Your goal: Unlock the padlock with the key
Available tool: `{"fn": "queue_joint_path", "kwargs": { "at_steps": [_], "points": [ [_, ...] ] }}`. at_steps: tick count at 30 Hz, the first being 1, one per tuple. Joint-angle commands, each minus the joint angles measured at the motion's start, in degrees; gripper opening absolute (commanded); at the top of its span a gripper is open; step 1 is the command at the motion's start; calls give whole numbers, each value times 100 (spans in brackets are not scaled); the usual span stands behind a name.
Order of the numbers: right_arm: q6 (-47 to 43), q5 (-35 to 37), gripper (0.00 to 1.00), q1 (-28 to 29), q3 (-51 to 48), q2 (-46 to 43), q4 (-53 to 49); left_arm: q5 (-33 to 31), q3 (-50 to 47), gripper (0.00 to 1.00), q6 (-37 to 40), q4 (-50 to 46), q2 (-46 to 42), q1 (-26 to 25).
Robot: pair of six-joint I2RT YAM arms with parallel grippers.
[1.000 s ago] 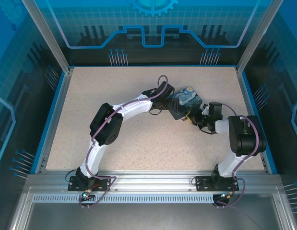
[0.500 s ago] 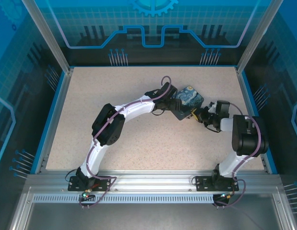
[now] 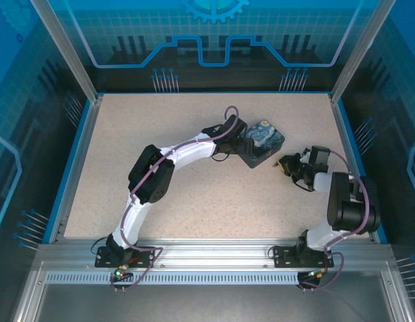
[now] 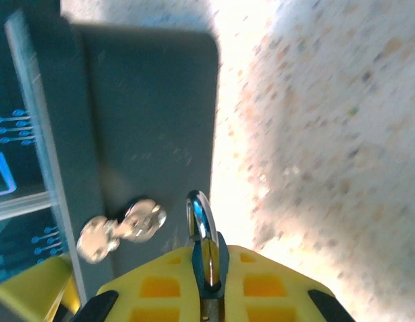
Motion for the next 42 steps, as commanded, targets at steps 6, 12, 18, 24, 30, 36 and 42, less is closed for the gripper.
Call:
{"fn": "queue_joint_path", "kwargs": {
  "at_steps": [6, 12, 18, 24, 30, 36, 42],
  "points": [
    [-611, 11, 0, 1357, -300, -1808, -1550, 379, -464, 99, -14, -750, -699, 201],
    [-490, 889, 0, 3063, -192, -2135, -1758, 444, -1016, 99, -180, -508, -1529, 599],
    [-296, 1024, 0, 4034, 222, -917, -1047, 412, -1552, 99, -228, -450, -2211, 1011],
    [-126, 837, 0, 4660, 1020, 478, -442, 393, -2084, 99, -228, -448, -2750, 1325],
    [-324, 992, 55, 4526, 1085, 349, -844, 423, -2632, 99, -186, -417, -3224, 1611],
    [-787, 1042, 85, 3892, 716, -904, -1907, 497, -3105, 99, -180, -325, -3718, 1928],
    [-1586, 1524, 94, 3308, 1038, -2192, -3387, 197, -3473, 99, -11, -325, -4280, 2252]
  ]
}}
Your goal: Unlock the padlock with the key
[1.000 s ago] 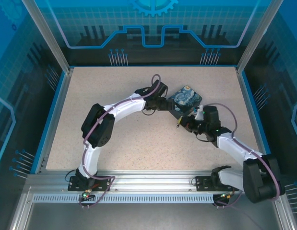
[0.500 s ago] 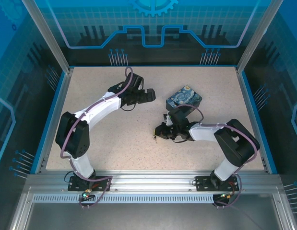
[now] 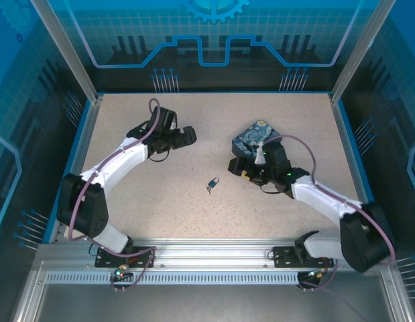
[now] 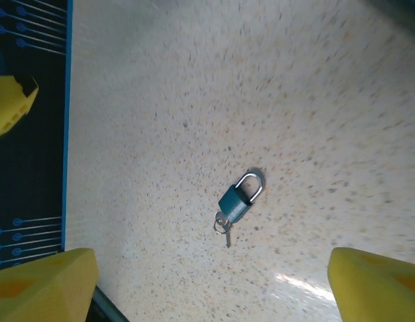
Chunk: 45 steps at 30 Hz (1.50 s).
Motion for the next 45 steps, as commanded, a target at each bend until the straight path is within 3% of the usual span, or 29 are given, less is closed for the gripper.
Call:
{"fn": "queue_joint_path", "kwargs": {
  "at_steps": [1, 5, 9, 16, 21, 27, 31, 32, 34, 35, 37, 38, 40, 45],
  "points": [
    [-761, 518, 94, -280, 392, -464, -1351, -284, -276, 99, 170, 106, -455, 206],
    [-1395, 1387, 96, -723, 999, -597, -2164, -891, -804, 99, 411, 471, -991, 407],
    [-1469, 2314, 99, -1428, 1133, -595, -2119, -1692, -1711, 99, 827, 1483, -1726, 452],
    [-2495, 4581, 100, -1561, 662, -248, -569, -2923, -3383, 99, 1833, 3567, -2584, 469],
    [-3368, 5601, 100, -1564, -30, 370, 1130, -2968, -4192, 99, 2826, 4785, -2676, 685],
    [-4115, 5103, 100, -1625, -1073, 663, 3519, -2622, -4737, 99, 2964, 5858, -2223, 1134],
    [-4340, 4380, 100, -1753, -1871, 1044, 5304, -2102, -5213, 99, 3060, 7454, -1423, 1372],
    [-4325, 3936, 100, -1832, -1768, 962, 4871, -1988, -5251, 99, 3103, 7736, -1186, 1419],
    [-4519, 2910, 100, -2049, -1659, 1337, 4988, -1778, -5266, 99, 2993, 8174, -643, 1551],
    [-4580, 2816, 100, -2112, -1622, 1693, 5491, -1701, -5234, 99, 2989, 8370, -423, 1595],
    [-4560, 2857, 100, -2049, -1476, 1555, 4855, -1336, -5087, 99, 3076, 8394, -20, 1613],
    [-4643, 2916, 100, -2015, -1554, 1675, 5285, -1356, -5042, 99, 3173, 8633, 168, 1615],
    [-4666, 3176, 100, -1901, -1492, 1638, 5091, -1068, -4792, 99, 2987, 7809, -15, 1759],
    [-4690, 3127, 100, -1879, -1452, 1613, 4969, -869, -4823, 99, 2964, 7912, 11, 1850]
  ]
}}
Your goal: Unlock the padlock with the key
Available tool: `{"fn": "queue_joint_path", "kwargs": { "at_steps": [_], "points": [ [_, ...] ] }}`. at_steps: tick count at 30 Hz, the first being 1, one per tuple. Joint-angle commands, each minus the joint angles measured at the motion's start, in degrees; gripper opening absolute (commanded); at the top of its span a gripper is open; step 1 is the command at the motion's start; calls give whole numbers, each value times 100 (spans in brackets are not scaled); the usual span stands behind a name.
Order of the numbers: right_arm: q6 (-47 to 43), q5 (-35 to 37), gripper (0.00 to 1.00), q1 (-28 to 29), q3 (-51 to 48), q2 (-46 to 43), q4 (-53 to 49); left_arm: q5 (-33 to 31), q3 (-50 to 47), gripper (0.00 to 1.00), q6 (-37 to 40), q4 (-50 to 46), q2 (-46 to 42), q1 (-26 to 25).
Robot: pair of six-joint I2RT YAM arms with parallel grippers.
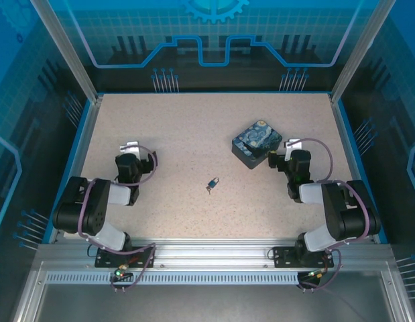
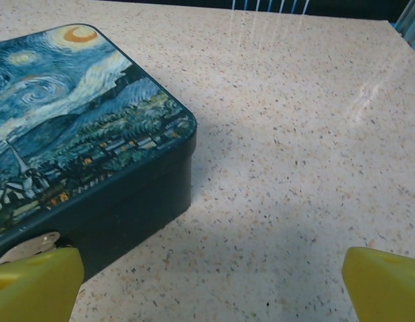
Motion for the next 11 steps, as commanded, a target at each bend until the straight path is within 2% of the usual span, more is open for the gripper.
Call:
{"fn": "queue_joint_path", "kwargs": {
  "at_steps": [1, 3, 6, 11],
  "points": [
    [-128, -94, 100, 53, 102, -13, 217, 330, 105, 99, 0, 255, -44, 49],
    [-130, -104, 100, 59, 112, -12, 195, 329, 112, 99, -4, 237, -54, 50],
    [-159, -724, 100, -135, 142, 7, 130, 326, 118, 99, -4, 233, -44, 49],
    [-182, -672, 100, -98, 119, -10, 162, 325, 117, 99, -4, 239, -46, 50]
  ]
}}
